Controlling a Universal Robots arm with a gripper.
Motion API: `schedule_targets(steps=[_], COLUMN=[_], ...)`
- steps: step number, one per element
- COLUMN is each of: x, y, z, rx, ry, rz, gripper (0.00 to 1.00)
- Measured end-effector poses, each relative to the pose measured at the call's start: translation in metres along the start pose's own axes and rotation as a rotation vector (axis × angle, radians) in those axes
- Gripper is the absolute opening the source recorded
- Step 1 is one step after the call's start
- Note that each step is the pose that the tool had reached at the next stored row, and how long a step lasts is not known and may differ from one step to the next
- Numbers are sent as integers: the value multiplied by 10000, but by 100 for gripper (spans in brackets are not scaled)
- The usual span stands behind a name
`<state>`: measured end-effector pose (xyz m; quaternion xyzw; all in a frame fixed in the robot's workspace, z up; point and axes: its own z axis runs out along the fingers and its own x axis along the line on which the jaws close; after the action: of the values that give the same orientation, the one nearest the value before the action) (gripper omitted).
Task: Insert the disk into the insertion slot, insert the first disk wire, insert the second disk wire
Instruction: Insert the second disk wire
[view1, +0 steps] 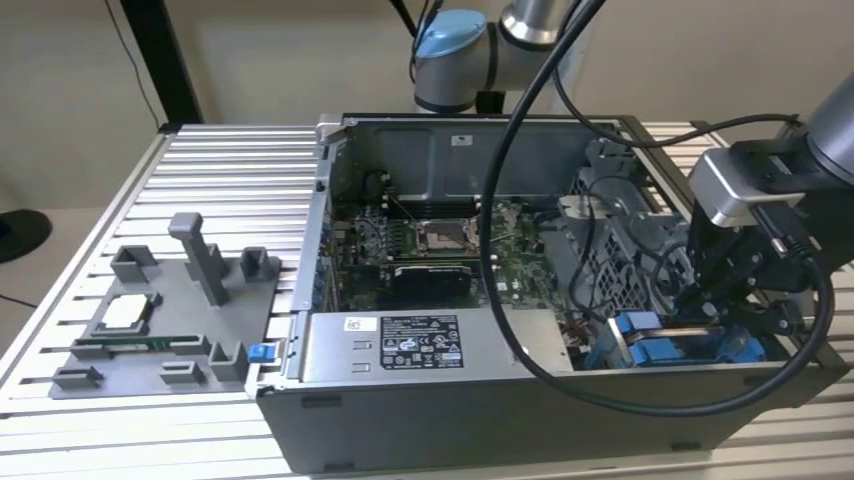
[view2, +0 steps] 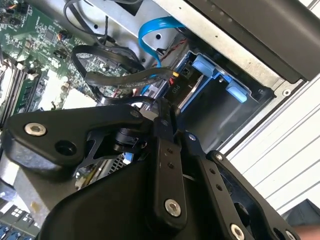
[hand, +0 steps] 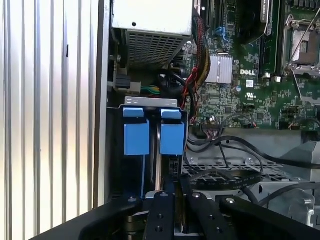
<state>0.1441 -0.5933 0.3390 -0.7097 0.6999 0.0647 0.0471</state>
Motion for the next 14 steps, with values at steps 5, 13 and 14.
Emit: schedule_targets(steps=[5,13,14], x=[7,12,11], y=[-1,-2,-2], z=[45,99,100], rx=[0,1,0], ry=[3,20,18], rz=[3,5,5], gripper=[0,0,0])
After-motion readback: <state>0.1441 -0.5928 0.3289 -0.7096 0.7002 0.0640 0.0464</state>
